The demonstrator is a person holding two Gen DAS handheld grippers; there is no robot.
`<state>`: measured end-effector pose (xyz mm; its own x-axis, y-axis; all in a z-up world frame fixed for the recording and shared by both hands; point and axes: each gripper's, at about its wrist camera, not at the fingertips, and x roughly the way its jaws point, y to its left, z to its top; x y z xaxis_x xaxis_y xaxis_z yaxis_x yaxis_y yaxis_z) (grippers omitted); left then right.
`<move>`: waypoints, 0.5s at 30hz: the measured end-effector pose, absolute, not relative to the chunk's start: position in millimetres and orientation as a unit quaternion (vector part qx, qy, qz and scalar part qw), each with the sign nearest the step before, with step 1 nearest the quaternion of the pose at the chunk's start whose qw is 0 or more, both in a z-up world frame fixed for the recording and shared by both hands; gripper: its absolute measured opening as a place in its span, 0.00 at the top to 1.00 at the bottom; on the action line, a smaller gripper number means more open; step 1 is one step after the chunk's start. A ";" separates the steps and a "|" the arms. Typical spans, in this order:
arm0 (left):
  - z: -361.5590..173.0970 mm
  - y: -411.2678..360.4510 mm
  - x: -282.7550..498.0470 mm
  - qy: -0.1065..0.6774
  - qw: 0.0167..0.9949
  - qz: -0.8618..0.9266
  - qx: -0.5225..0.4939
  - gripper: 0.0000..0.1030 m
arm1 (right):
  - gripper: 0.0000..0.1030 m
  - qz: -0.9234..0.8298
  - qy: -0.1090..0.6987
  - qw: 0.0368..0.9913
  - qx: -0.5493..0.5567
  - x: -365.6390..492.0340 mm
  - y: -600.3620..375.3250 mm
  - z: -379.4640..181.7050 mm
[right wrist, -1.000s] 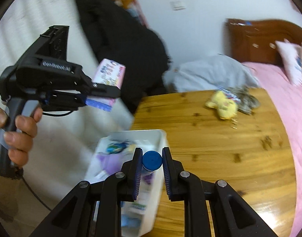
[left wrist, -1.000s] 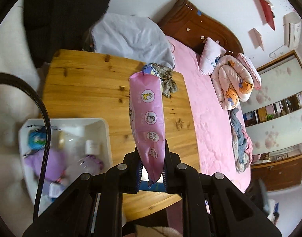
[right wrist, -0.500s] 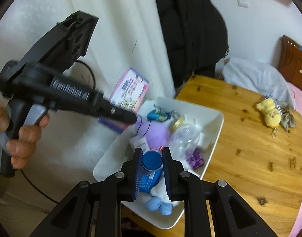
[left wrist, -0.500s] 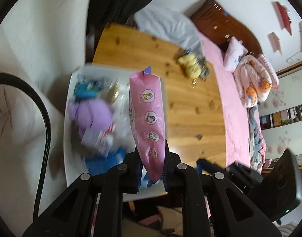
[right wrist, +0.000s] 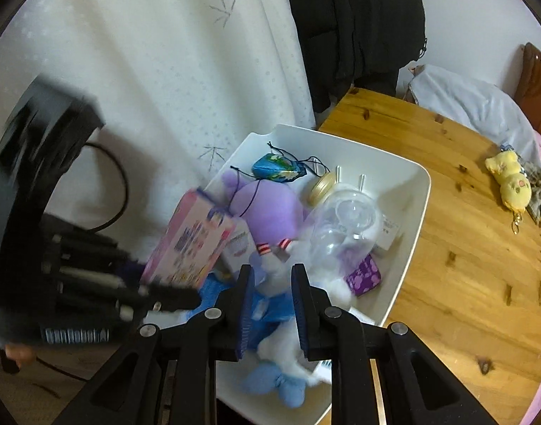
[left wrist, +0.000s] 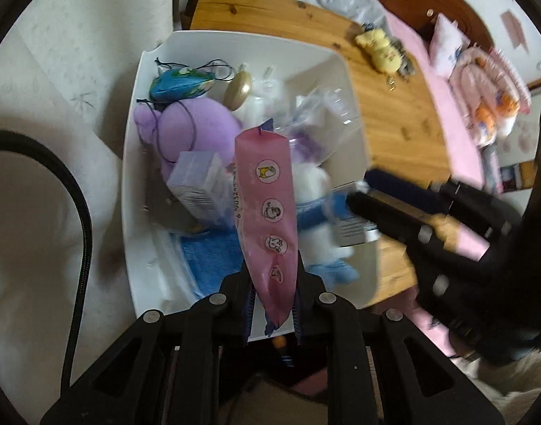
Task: Organize objects
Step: 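Carry the blue tube and pink packet over the tray with both tools, then open both tools to drop the tube and packet into the tray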
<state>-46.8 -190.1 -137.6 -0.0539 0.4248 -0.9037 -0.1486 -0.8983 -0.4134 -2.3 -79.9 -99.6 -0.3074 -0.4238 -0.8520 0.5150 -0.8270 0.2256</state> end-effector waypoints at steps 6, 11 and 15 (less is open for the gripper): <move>-149.1 -193.0 -43.9 -0.098 0.175 0.715 -0.669 0.52 | 0.62 -0.822 0.039 0.247 0.511 -36.1 -76.8 -110.6; -150.4 -202.3 -41.7 -0.120 0.167 0.716 -0.667 0.40 | 0.62 -0.825 0.038 0.226 0.516 -48.7 -69.6 -117.4; -149.9 -207.6 -40.6 -0.125 0.157 0.719 -0.666 0.39 | 0.62 -0.823 0.036 0.221 0.521 -53.8 -64.1 -123.2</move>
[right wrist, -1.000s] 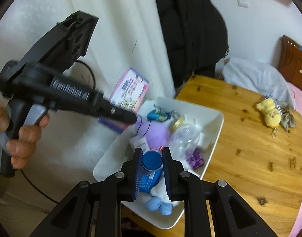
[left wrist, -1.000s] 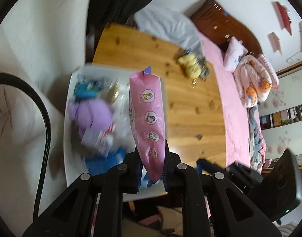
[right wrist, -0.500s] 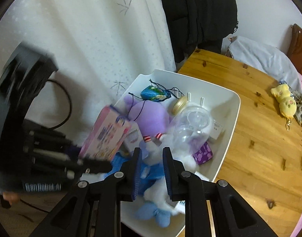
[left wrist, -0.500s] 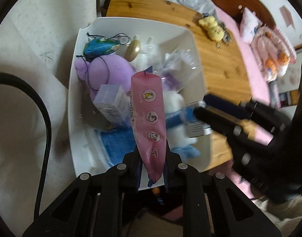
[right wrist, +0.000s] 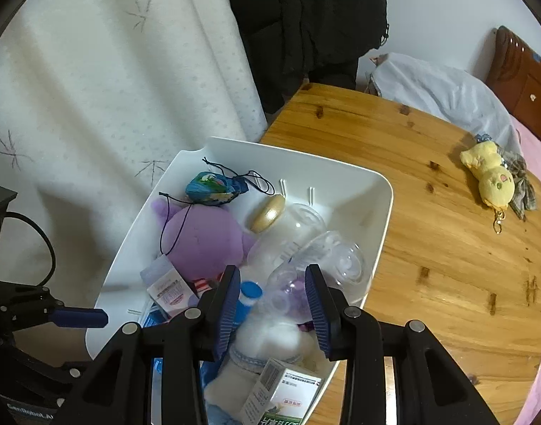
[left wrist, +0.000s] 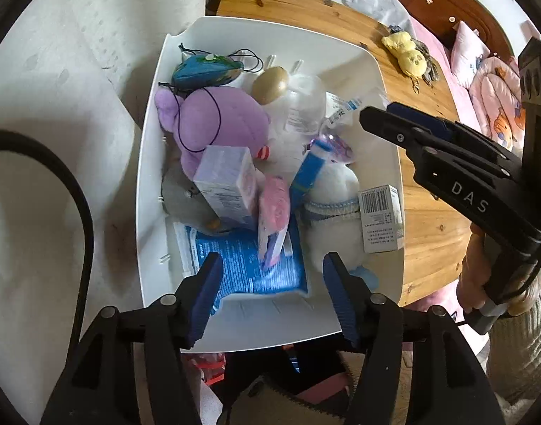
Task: Organize objects
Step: 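Open both tools to drop the tube and packet into the tray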
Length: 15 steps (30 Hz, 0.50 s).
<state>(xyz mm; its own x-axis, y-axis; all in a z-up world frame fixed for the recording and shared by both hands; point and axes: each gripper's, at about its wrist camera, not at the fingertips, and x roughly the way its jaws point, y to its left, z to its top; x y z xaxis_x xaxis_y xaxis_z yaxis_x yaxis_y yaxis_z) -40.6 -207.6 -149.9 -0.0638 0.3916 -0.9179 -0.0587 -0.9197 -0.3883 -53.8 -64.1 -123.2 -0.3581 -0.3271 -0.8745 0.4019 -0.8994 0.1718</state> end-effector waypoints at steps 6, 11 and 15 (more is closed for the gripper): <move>-144.7 -211.4 -40.4 -0.129 0.145 0.725 -0.661 0.38 | 0.62 -0.827 0.041 0.226 0.513 -52.2 -61.0 -118.4; -138.5 -204.8 -45.2 -0.130 0.137 0.727 -0.660 0.37 | 0.62 -0.832 0.039 0.227 0.504 -51.2 -54.6 -109.5; -131.1 -199.6 -46.5 -0.126 0.137 0.734 -0.653 0.37 | 0.62 -0.839 0.036 0.227 0.493 -45.4 -45.8 -96.8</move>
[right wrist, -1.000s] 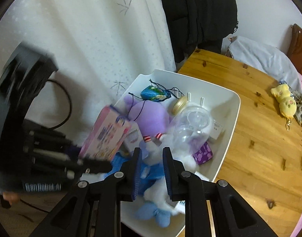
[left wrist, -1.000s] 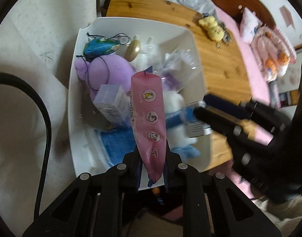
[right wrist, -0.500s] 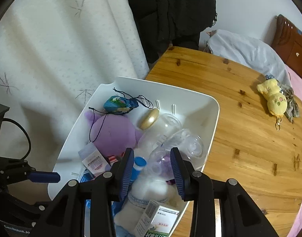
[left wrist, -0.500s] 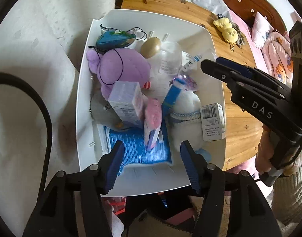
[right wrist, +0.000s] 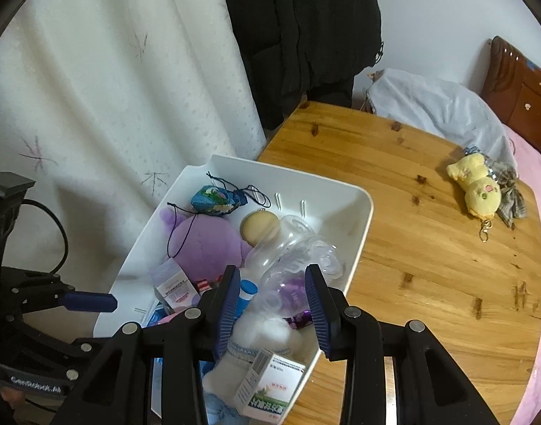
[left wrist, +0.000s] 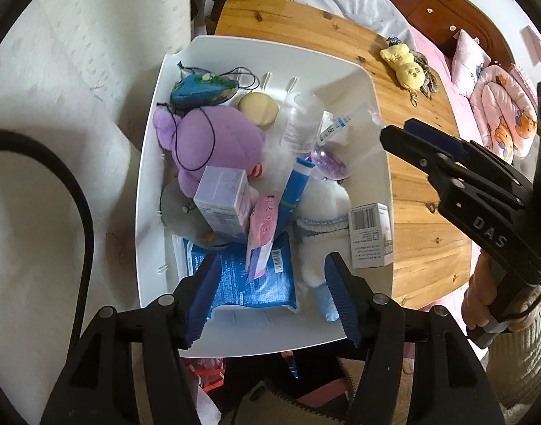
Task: Organize objects
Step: 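Open both tools to drop the tube and packet into the tray, then move both tools back over the table toward the yellow plush and plaid bow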
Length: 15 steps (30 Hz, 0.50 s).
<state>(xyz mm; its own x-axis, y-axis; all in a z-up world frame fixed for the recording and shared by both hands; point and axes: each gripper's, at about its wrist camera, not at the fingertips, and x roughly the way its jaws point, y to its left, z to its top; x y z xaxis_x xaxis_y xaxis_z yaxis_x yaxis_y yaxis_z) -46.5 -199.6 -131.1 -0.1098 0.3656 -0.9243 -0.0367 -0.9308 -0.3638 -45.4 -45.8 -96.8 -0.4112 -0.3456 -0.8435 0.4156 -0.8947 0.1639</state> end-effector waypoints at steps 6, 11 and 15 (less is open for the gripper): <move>-116.6 -186.9 -47.3 -0.112 0.145 0.748 -0.638 0.37 | 0.62 -0.850 0.035 0.220 0.477 -31.6 -33.7 -78.5; -105.9 -175.7 -49.0 -0.102 0.156 0.756 -0.628 0.37 | 0.62 -0.859 0.031 0.214 0.464 -17.0 -26.9 -64.2; -96.2 -168.2 -48.3 -0.088 0.165 0.764 -0.618 0.37 | 0.62 -0.864 0.031 0.209 0.457 -4.3 -24.2 -53.9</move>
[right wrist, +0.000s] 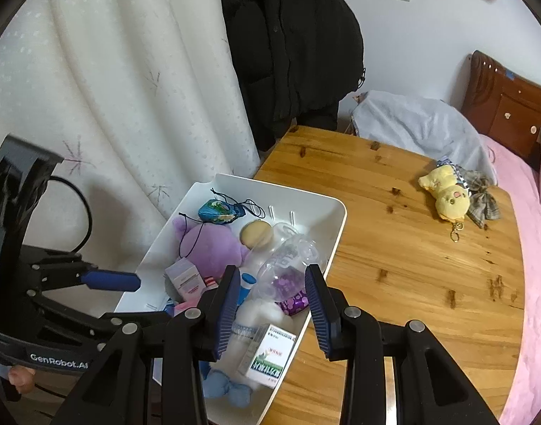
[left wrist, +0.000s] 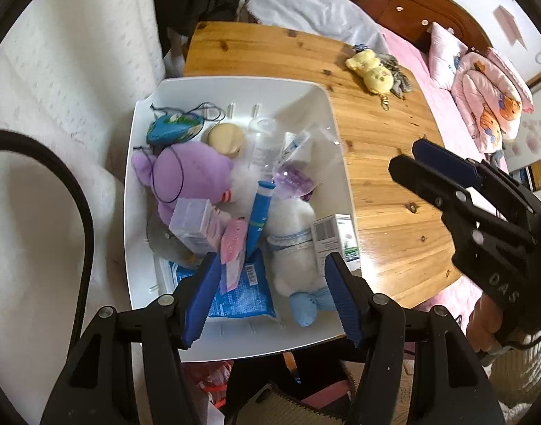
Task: Organize objects
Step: 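Move both tools back over the table toward the yellow plush and plaid bow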
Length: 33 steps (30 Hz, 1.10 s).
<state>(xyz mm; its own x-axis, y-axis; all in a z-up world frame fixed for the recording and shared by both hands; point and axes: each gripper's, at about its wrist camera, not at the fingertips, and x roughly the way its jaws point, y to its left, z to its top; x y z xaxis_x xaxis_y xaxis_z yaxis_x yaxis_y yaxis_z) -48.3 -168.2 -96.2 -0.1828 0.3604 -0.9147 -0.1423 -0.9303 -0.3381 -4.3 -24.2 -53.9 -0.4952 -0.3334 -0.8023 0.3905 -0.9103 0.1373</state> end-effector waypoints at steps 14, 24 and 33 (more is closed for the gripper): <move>-49.0 -132.6 -57.2 -0.060 0.233 0.794 -0.558 0.36 | 0.62 -0.894 0.045 0.150 0.419 35.8 4.7 -4.3; -18.6 -94.7 -85.3 -0.046 0.272 0.809 -0.519 0.34 | 0.52 -0.909 0.039 0.105 0.402 38.9 44.0 9.4; -0.3 -34.5 -140.7 -0.079 0.266 0.810 -0.518 0.33 | 0.47 -0.913 0.023 0.068 0.403 -16.3 130.9 4.0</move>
